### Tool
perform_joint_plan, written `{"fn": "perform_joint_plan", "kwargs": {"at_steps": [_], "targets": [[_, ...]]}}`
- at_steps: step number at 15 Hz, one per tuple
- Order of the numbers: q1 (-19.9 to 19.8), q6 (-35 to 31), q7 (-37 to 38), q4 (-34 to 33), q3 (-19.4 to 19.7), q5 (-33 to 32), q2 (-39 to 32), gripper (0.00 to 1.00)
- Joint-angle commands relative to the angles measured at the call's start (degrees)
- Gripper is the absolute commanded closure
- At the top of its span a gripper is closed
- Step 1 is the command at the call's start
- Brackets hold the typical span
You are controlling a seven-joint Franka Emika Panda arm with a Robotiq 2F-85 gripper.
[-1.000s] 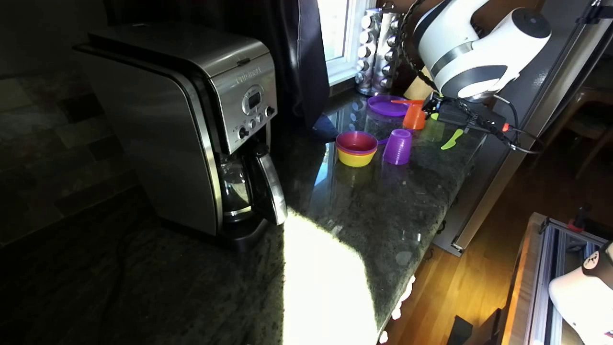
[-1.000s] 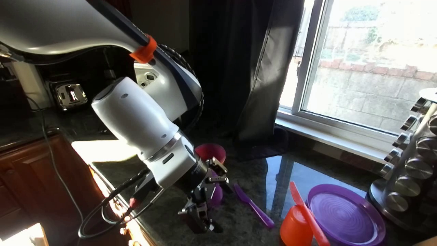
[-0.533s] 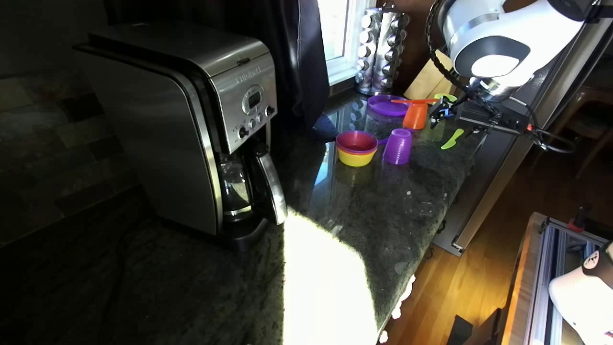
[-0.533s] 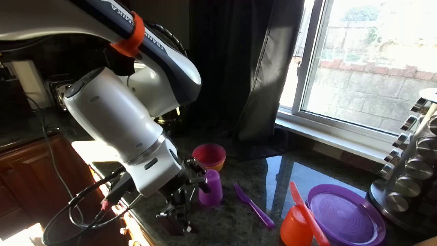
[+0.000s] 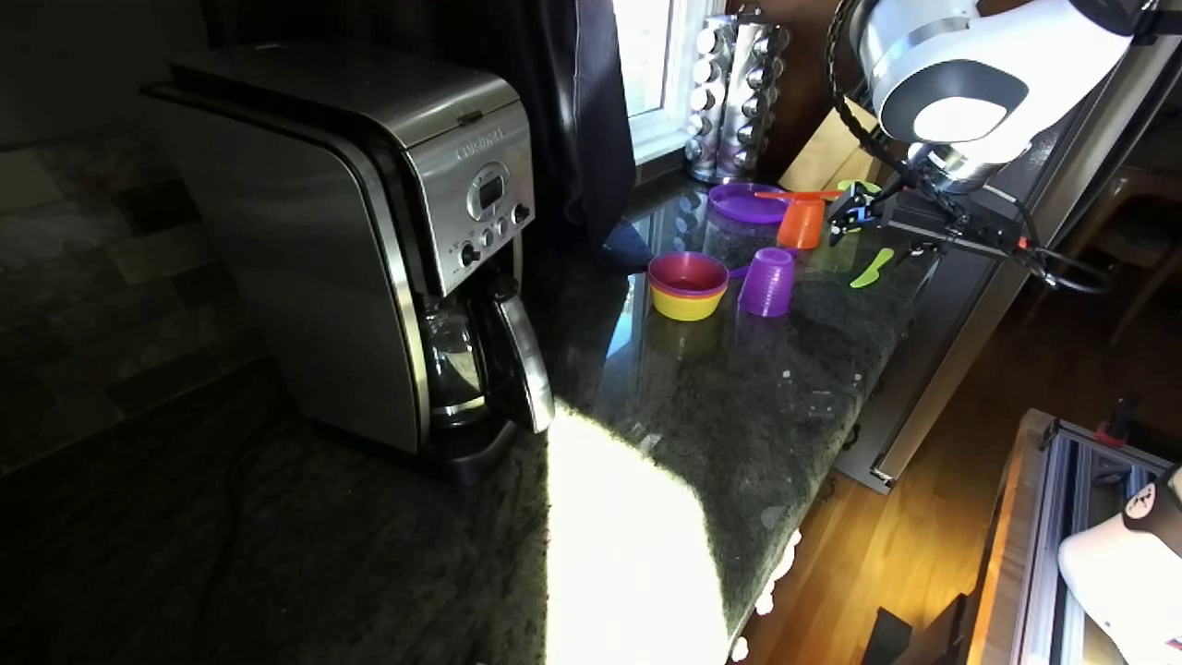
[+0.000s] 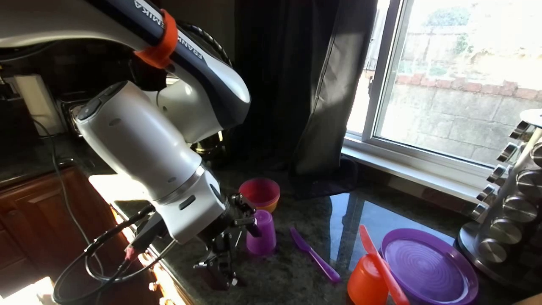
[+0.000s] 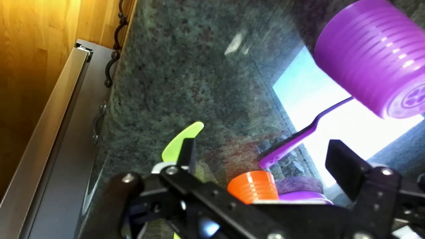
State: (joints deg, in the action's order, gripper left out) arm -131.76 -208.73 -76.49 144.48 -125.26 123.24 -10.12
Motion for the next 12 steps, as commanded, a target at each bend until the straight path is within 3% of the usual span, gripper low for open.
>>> {"fn": "perform_joint_plan", "kwargs": {"at_steps": [1, 5, 12], "targets": [[0.2, 0.3, -4.2, -1.5, 2.1, -0.2, -2.8, 0.0], [4.0, -1.0, -17.4, -4.3, 8.5, 2.1, -5.9, 0.0], [20.3, -12.4, -38.8, -14.3, 26.6, 4.6, -19.3, 0.0]]}}
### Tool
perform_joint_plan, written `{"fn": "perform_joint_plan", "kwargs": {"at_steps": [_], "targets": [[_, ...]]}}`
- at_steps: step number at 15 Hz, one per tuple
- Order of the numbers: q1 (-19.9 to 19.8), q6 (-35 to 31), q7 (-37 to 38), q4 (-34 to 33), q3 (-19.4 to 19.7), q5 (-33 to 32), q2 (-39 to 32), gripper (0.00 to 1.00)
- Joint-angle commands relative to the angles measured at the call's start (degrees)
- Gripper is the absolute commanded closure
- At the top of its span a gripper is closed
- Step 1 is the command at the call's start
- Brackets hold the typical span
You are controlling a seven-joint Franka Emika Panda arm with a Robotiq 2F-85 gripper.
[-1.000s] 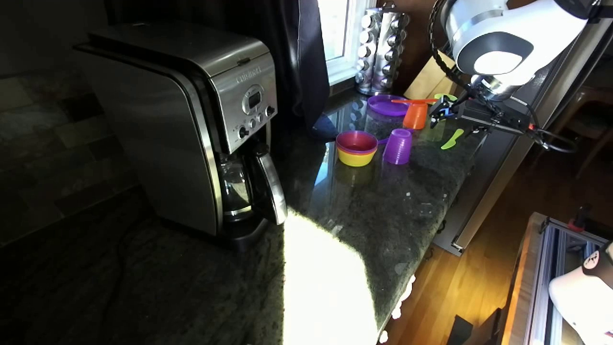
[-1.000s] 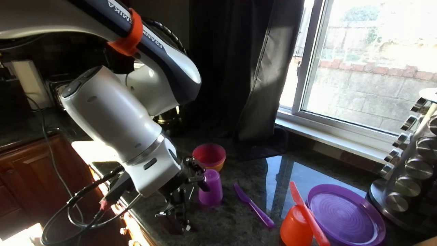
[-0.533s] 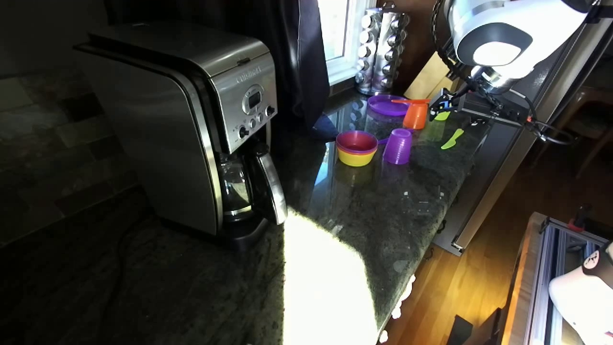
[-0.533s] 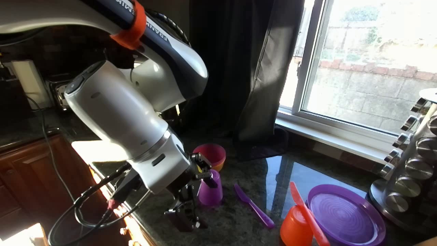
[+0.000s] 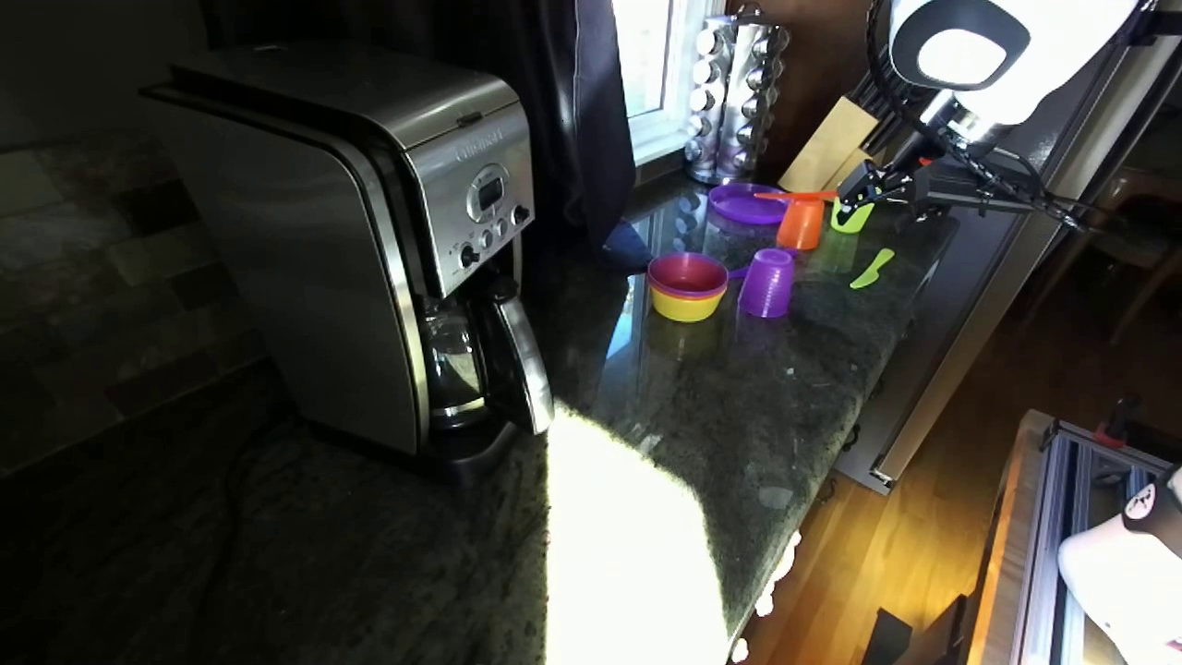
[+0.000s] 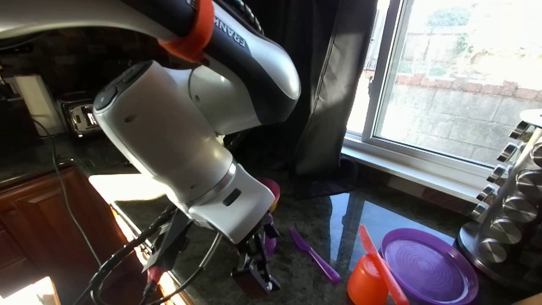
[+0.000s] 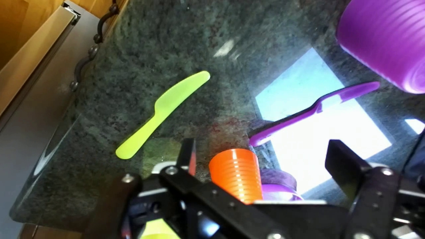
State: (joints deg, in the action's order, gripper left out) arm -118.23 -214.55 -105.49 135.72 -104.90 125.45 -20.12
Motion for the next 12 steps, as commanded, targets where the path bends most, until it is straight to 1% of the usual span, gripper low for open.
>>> {"fn": "perform_joint_plan", "kwargs": {"at_steps": [1, 3, 6, 9, 12], "targets": [[10.0, -10.1, -8.5, -6.9, 8.0, -1.4, -13.5, 0.0], [13.7, -14.1, -11.3, -11.7, 10.5, 0.0, -15.8, 0.0], [20.3, -18.3, -12.2, -18.4, 15.9, 2.9, -17.5, 0.0], [27.2, -21.0, -9.9, -24.4, 22.2, 5.3, -18.1, 0.0], [33.4, -21.5, -8.2, -28.9, 28.1, 8.2, -18.4, 0.0]]}}
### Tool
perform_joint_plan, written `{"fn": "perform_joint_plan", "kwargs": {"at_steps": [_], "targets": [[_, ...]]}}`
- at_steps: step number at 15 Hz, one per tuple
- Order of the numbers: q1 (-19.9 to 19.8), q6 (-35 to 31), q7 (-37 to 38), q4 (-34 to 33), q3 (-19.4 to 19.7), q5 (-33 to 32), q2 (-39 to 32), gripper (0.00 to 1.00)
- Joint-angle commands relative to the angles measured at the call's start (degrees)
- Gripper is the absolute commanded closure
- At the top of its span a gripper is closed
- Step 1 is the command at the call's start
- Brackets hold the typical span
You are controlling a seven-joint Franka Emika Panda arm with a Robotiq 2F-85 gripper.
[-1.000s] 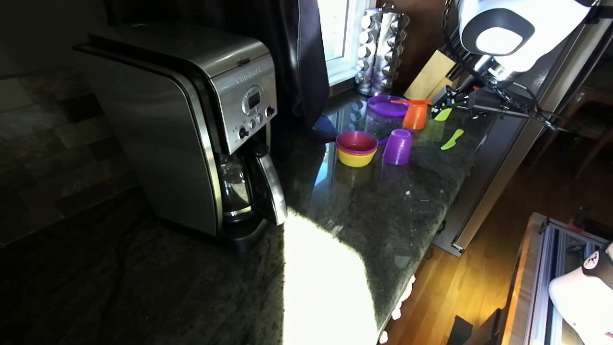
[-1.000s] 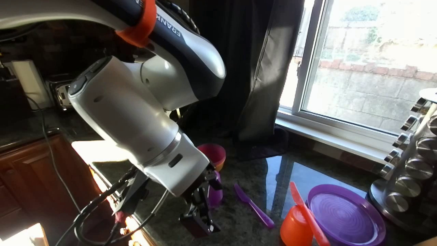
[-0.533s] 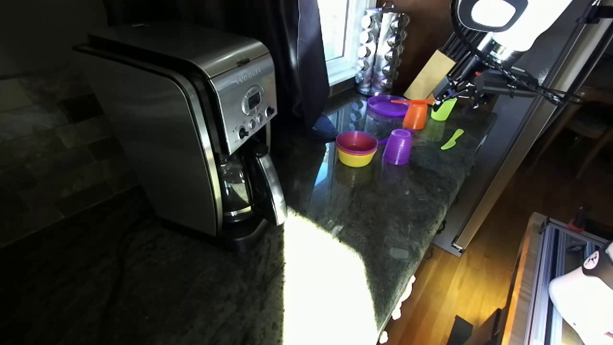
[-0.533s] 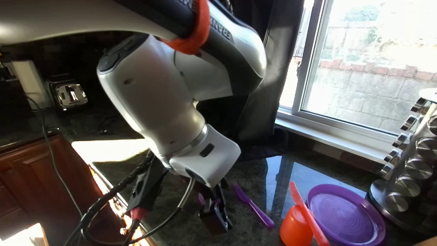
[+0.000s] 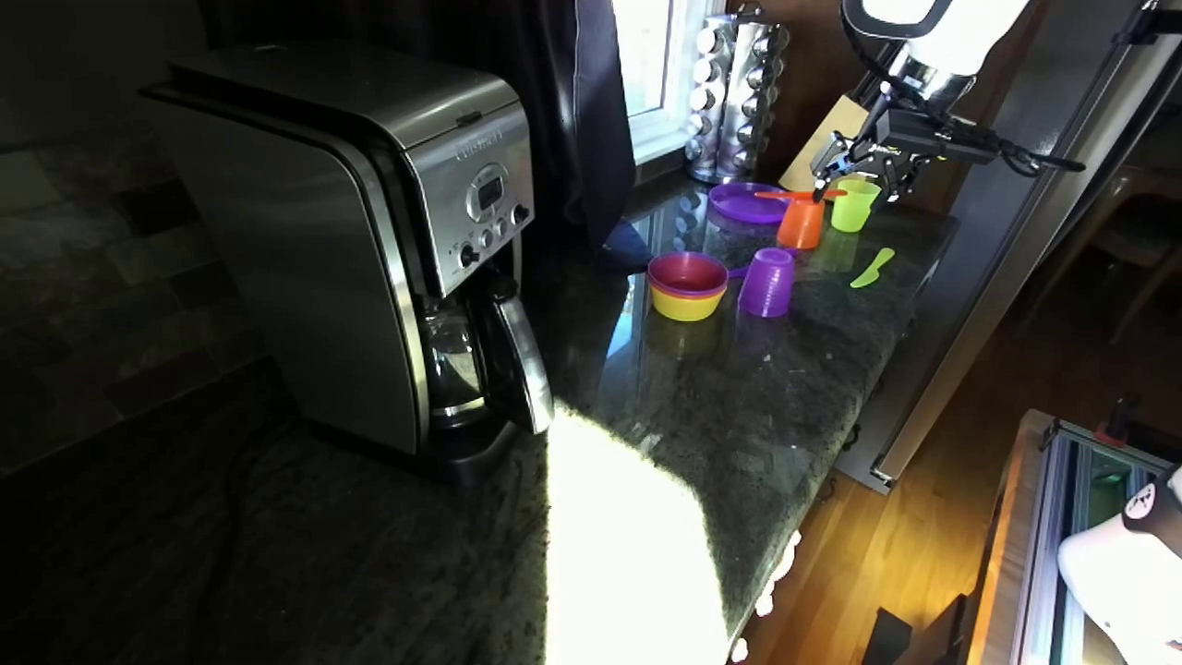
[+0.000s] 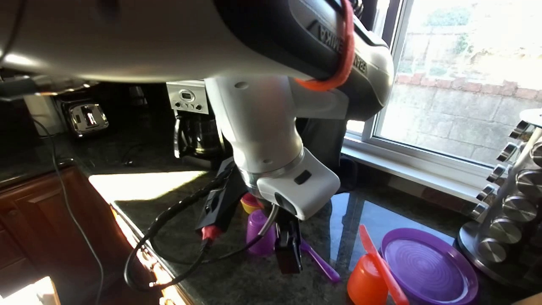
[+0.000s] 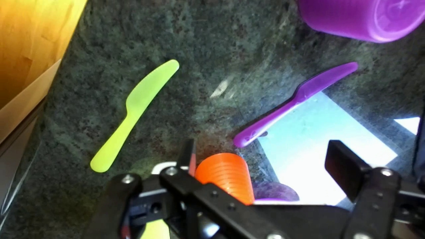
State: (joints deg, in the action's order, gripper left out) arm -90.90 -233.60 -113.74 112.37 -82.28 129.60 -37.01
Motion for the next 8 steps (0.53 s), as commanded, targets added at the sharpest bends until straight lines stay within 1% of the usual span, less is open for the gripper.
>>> {"fn": "perform_joint_plan", "kwargs": {"at_steps": [1, 5, 8], "targets": [[7.7, -1.9, 0.5, -6.8, 7.2, 5.0, -1.6, 0.0], [14.9, -1.4, 0.9, -11.5, 14.5, 8.2, -2.8, 0.0], [21.0, -1.5, 1.1, -15.5, 21.3, 8.5, -4.2, 0.0]]}}
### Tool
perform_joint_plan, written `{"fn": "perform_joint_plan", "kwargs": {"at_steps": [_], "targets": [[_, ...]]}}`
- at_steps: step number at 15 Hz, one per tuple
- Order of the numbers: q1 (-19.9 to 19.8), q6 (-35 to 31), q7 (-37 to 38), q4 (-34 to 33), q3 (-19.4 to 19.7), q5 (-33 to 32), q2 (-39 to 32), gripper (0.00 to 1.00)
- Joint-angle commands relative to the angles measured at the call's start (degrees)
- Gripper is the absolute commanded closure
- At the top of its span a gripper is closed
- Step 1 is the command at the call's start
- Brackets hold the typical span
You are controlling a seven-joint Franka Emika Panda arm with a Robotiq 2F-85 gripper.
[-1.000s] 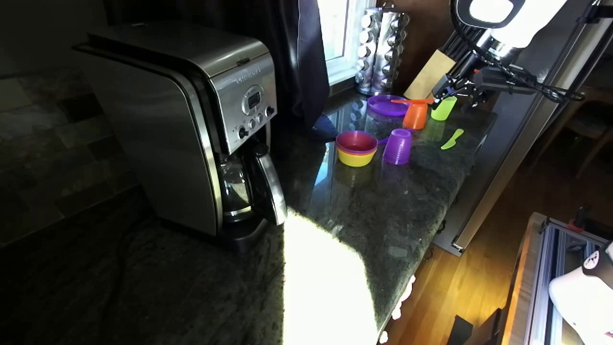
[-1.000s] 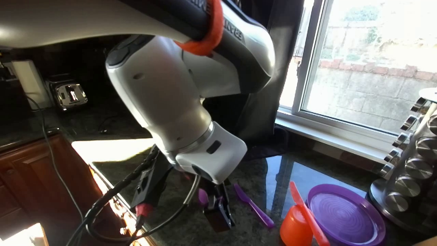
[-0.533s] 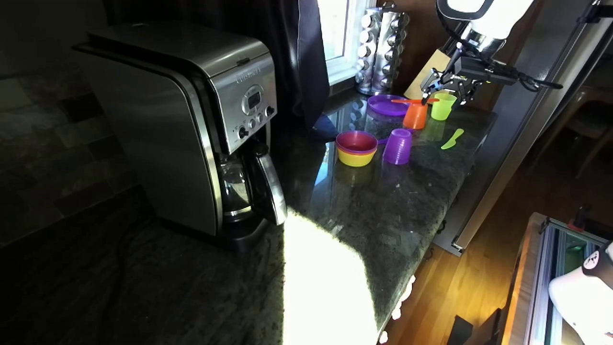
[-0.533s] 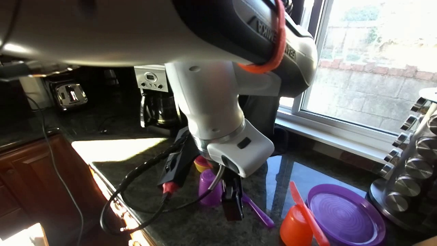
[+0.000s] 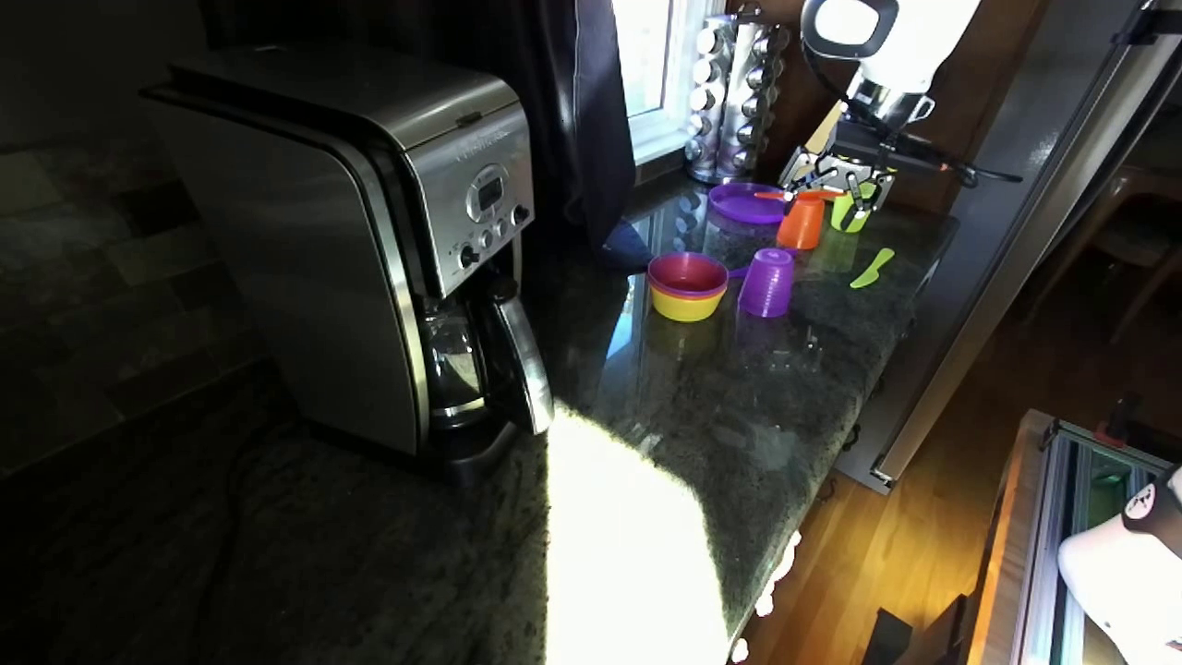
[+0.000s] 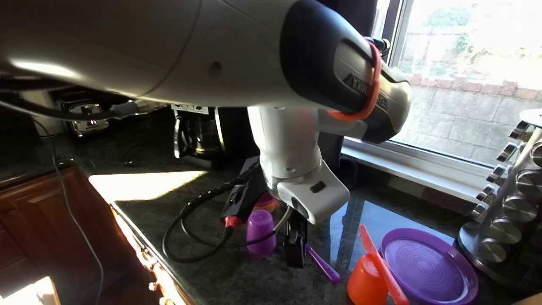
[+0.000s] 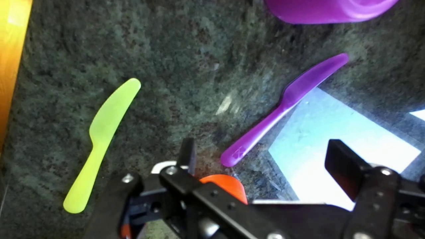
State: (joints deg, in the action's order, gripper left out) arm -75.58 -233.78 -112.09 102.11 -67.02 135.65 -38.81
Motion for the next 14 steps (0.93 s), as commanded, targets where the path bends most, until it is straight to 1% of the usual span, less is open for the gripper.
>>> {"fn": "perform_joint_plan", "kwargs": {"at_steps": [1, 6, 9, 14], "targets": [[7.5, -1.4, -0.8, -6.7, 8.0, 2.9, -2.9, 0.0], [15.2, -1.1, -1.3, -12.1, 16.0, 5.3, -4.9, 0.0], [18.9, -0.8, -1.4, -14.7, 19.7, 6.8, -6.1, 0.0], [23.8, 0.2, -2.1, -18.7, 24.4, 8.4, -7.9, 0.0]]}}
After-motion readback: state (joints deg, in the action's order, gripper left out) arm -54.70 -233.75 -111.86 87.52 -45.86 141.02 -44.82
